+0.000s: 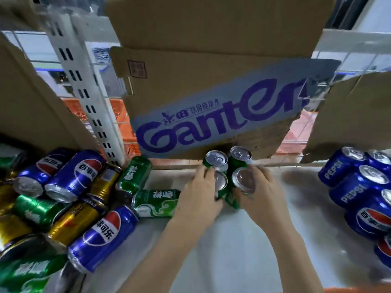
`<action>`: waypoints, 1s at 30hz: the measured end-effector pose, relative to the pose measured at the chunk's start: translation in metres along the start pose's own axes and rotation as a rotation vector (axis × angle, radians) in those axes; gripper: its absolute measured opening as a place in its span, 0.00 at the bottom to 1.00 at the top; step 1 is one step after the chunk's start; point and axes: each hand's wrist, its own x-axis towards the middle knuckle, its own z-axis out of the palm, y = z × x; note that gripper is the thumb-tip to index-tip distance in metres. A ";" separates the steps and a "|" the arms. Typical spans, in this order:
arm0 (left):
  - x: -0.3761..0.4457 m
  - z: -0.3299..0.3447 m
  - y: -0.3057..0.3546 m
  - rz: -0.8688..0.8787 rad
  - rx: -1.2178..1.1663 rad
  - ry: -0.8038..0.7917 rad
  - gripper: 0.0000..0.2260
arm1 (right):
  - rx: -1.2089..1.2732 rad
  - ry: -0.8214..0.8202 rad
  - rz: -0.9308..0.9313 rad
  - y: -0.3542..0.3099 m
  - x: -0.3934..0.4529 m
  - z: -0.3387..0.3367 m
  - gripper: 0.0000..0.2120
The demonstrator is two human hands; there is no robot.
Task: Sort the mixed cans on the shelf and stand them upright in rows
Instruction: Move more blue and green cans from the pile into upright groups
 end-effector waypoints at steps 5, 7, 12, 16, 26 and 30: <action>-0.008 0.009 0.013 -0.099 0.126 0.032 0.35 | -0.113 -0.059 -0.108 0.004 0.006 0.004 0.30; -0.015 0.018 0.014 -0.131 0.225 0.088 0.39 | -0.127 -0.057 -0.142 0.008 0.002 0.010 0.31; -0.035 0.033 0.014 -0.149 0.307 0.194 0.47 | -0.103 0.022 -0.173 0.010 -0.021 0.017 0.34; -0.071 0.033 0.006 -0.203 0.274 0.145 0.49 | -0.065 0.115 -0.117 -0.001 -0.051 0.015 0.28; -0.216 -0.005 -0.080 -0.261 0.319 0.221 0.31 | 0.033 -0.075 -0.222 -0.109 -0.141 0.047 0.25; -0.306 -0.043 -0.150 -0.359 0.362 0.305 0.23 | 0.026 -0.186 -0.301 -0.189 -0.194 0.077 0.26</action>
